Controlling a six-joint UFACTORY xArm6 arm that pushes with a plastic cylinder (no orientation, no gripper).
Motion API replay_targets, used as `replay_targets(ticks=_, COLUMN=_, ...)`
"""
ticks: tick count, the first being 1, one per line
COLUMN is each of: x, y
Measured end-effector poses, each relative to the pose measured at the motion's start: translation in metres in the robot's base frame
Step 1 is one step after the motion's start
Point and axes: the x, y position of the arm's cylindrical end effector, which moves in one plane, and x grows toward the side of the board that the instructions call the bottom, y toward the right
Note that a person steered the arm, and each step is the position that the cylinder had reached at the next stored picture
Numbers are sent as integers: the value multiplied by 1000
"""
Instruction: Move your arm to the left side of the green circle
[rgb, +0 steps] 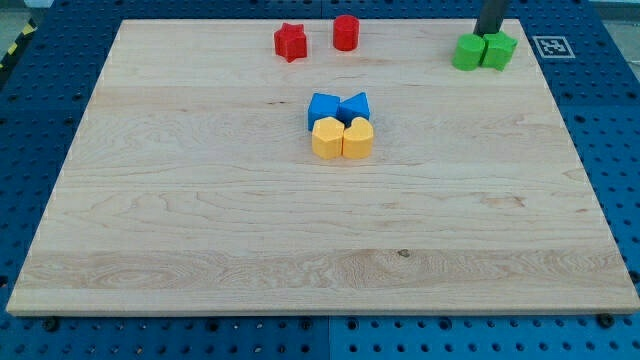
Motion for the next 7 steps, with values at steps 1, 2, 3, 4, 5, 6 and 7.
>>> replay_targets(ticks=1, x=1, y=-2)
replay_targets(ticks=2, x=1, y=-2)
replay_targets(ticks=3, x=25, y=-2)
replay_targets(ticks=4, x=32, y=-2)
replay_targets(ticks=5, x=11, y=-2)
replay_targets(ticks=6, x=-23, y=-13)
replay_targets(ticks=7, x=-28, y=-75)
